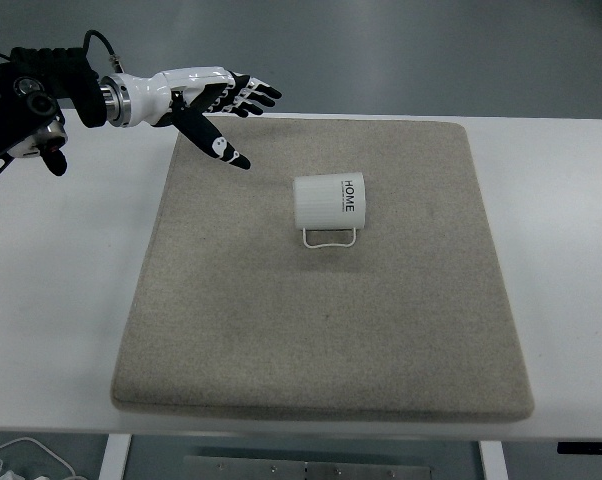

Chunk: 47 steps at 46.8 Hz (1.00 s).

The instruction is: Upright white cup

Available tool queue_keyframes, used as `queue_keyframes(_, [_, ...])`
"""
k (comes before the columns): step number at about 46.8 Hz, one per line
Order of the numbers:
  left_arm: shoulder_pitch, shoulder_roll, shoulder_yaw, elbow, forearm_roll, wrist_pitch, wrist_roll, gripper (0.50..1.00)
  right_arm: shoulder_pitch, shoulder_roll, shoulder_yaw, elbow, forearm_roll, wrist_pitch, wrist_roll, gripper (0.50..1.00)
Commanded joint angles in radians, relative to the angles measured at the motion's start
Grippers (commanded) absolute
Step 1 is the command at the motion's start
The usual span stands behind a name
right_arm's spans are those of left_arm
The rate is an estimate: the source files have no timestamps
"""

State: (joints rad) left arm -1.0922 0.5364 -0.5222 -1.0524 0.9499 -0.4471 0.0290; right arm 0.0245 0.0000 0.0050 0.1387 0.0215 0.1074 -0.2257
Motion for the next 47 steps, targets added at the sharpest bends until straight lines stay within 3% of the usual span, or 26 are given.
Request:
queue_keyframes(1, [0.003,-0.01,0.001,-0.032,0.081,0.024,0.0,0.996,0.0,0.0,0.0,-0.001,0.0,0.0,0.0,0.93])
queue_keyframes(11, [0.006,-0.065,0.01,-0.069,0.205,0.077,0.003,0.996,0.0,0.0,0.0,-0.001,0.0,0.0,-0.001,0.93])
queue_keyframes(24, [-0.006,-0.144,0.022,-0.058,0.257,0.084,0.02,0.996,0.0,0.0,0.0,0.001,0.0,0.0,0.0,0.93])
queue_keyframes(33, [-0.009,-0.233,0.033,0.005,0.314,0.103,0.022,0.996,0.0,0.0,0.0,0.001,0.0,0.0,-0.001,0.93])
queue_keyframes(47, [-0.003,-0.325,0.063,0.068,0.404,0.182,0.038,0.996,0.0,0.0,0.0,-0.001,0.0,0.0,0.0,0.93])
